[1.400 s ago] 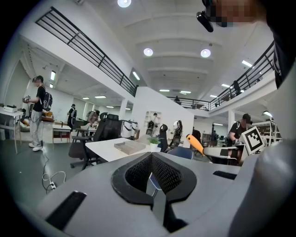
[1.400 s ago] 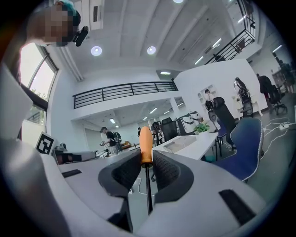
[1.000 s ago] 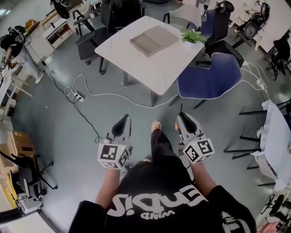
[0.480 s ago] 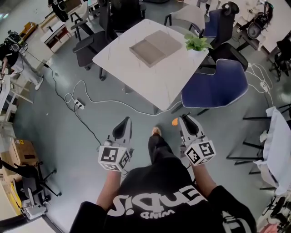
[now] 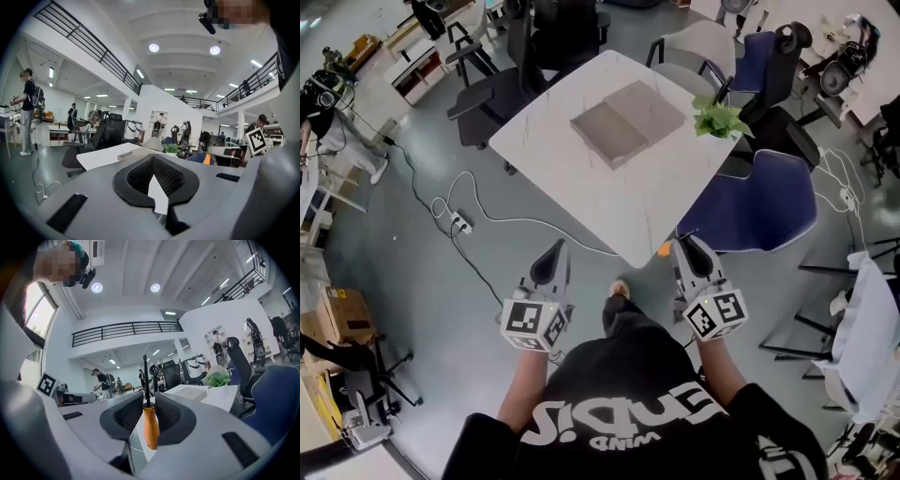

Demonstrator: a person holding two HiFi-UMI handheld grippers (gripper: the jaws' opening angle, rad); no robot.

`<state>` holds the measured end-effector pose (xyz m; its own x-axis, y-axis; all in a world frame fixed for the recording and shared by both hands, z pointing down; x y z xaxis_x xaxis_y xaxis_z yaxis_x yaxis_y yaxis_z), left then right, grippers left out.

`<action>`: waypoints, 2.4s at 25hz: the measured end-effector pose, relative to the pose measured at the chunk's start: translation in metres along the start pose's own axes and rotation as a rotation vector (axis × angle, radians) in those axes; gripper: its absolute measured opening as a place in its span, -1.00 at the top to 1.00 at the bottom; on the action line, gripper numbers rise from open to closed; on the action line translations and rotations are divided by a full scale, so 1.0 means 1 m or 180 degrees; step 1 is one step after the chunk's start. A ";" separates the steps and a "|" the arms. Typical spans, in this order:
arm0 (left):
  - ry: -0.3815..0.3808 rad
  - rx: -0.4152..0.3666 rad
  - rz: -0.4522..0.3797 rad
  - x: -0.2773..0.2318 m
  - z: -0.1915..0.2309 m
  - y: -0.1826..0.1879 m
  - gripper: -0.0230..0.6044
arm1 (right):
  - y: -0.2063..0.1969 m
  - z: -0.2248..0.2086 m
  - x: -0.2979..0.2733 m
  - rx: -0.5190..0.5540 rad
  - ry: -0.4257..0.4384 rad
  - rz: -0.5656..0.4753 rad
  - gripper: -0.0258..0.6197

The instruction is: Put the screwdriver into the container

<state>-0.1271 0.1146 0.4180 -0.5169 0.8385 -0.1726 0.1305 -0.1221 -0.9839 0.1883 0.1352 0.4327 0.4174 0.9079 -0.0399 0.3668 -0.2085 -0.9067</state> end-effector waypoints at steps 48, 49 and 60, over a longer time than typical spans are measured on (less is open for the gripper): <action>-0.0221 -0.0089 0.0029 -0.180 0.137 0.034 0.88 | 0.035 -0.055 -0.249 0.0037 0.0130 0.0238 0.69; -0.0231 -0.0086 0.0029 -0.182 0.138 0.034 0.88 | 0.035 -0.056 -0.253 0.0053 0.0134 0.0251 0.69; -0.0288 -0.0031 0.0088 -0.199 0.143 0.027 0.88 | 0.030 -0.083 -0.305 0.0203 0.0090 0.0498 0.69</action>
<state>-0.1412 -0.1317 0.4191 -0.5872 0.7834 -0.2036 0.1537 -0.1391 -0.9783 0.1413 -0.1778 0.4524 0.4888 0.8554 -0.1716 0.2424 -0.3221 -0.9152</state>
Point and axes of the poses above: the fingertips, and each gripper's own axes: x backward along the fingers, z to its left, y out of its top, the point moved 10 cm from there along x, backward along the fingers, and after that the axes turned 11 degrees about -x, right-handed, at the moved point
